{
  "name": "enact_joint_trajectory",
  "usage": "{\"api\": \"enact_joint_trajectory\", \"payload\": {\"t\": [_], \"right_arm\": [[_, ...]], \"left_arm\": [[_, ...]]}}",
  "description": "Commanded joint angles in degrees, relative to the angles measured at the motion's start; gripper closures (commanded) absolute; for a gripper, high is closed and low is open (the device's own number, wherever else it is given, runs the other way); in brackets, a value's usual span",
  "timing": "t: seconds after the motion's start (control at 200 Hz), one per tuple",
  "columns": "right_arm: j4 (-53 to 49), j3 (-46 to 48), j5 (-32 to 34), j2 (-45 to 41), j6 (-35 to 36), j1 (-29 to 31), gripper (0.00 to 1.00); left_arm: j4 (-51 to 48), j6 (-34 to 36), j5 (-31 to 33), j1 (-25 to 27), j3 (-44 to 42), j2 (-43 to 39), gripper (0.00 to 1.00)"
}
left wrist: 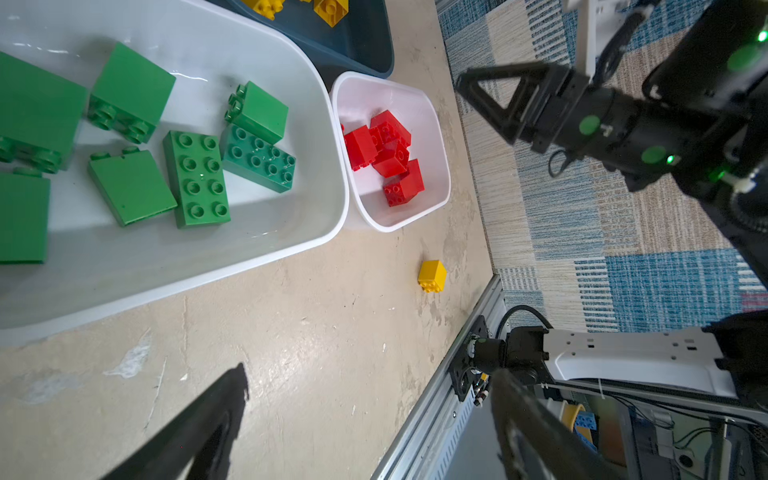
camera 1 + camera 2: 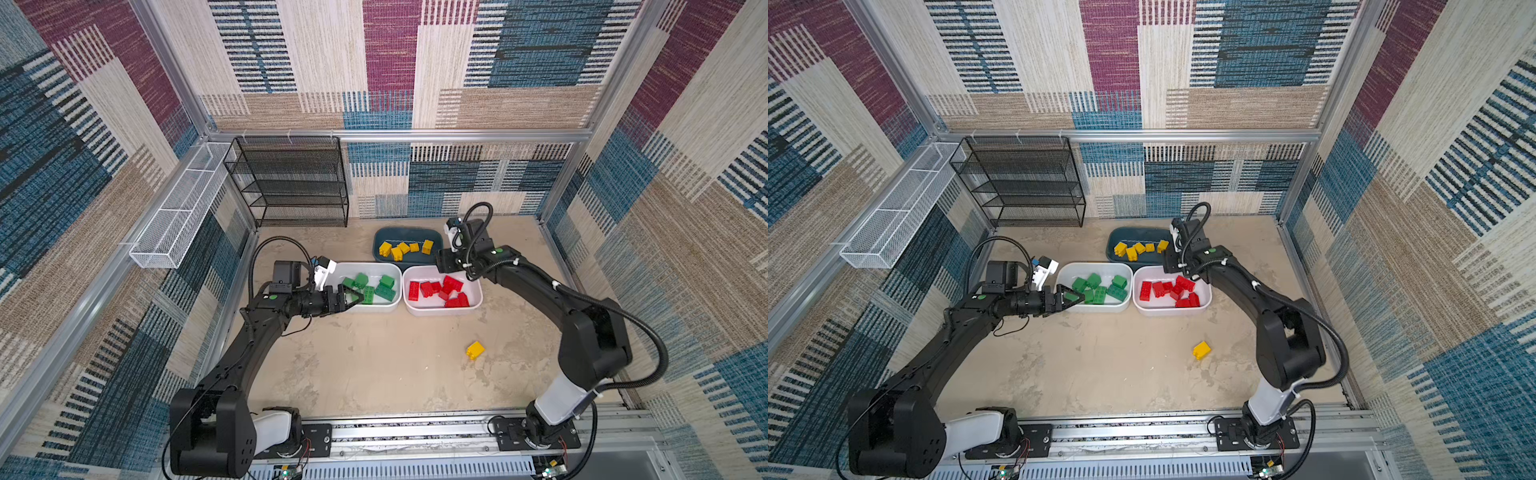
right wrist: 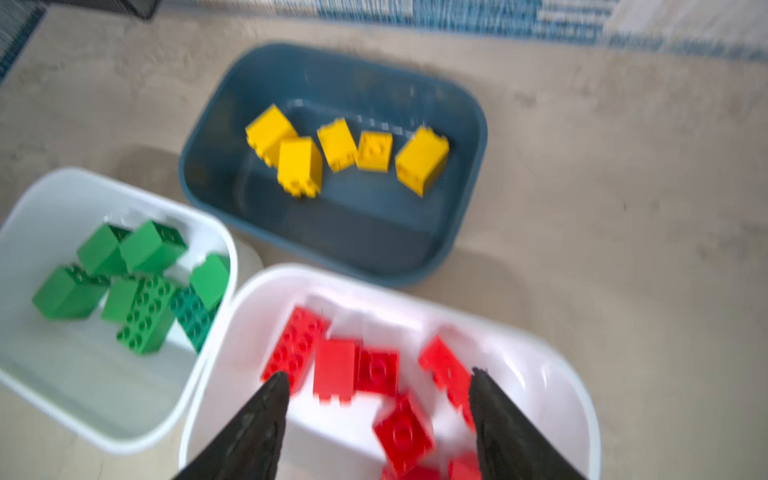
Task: Sort the legos into containers by color
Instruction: 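Move the right gripper to the last yellow brick and grasp it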
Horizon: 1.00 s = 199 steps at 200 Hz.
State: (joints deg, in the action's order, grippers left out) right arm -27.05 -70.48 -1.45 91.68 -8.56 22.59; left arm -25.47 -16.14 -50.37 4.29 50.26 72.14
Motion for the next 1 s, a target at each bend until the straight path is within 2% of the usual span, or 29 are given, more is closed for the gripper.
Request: {"api": "enact_joint_trajectory", "payload": {"t": [0.0, 0.135, 0.235, 0.386, 0.526, 0.606, 0.746, 0.856, 0.992], "right_arm": [[-2.4, 8.7, -0.2, -7.0, -5.9, 0.2, 0.24], [-5.6, 19.6, 0.1, -17.5, -13.5, 0.8, 0.22], [-7.7, 25.0, 0.3, -24.0, -18.0, 1.7, 0.11], [-9.5, 31.1, -0.5, -29.5, -26.6, 2.1, 0.1], [-12.5, 32.4, 0.9, -31.2, -36.8, 3.6, 0.11], [-14.4, 33.0, 1.9, -31.9, -45.0, 5.0, 0.15], [-18.2, 32.7, 4.7, -31.2, -57.4, 9.9, 0.18], [-18.3, 33.6, 5.7, -29.9, -62.9, 12.9, 0.2], [-15.7, 35.3, 6.7, -27.8, -65.0, 13.1, 0.24]], "left_arm": [[3.0, -1.0, -2.1, 0.4, -0.8, 0.4, 0.07], [5.0, -1.9, -2.3, 1.4, -2.0, 1.1, 0.07], [5.5, -2.1, -2.3, 2.1, -2.0, 1.6, 0.07], [6.0, -2.4, -2.3, 2.9, -1.8, 2.1, 0.07], [6.2, -2.6, -1.7, 3.5, -1.9, 1.9, 0.07], [6.2, -2.6, -1.3, 3.7, -2.2, 1.7, 0.07], [6.3, -2.5, -1.0, 3.8, -2.7, 1.8, 0.08], [6.2, -2.4, -0.8, 3.9, -2.8, 1.7, 0.08], [6.1, -2.3, -0.9, 3.9, -2.6, 1.9, 0.07]]}}
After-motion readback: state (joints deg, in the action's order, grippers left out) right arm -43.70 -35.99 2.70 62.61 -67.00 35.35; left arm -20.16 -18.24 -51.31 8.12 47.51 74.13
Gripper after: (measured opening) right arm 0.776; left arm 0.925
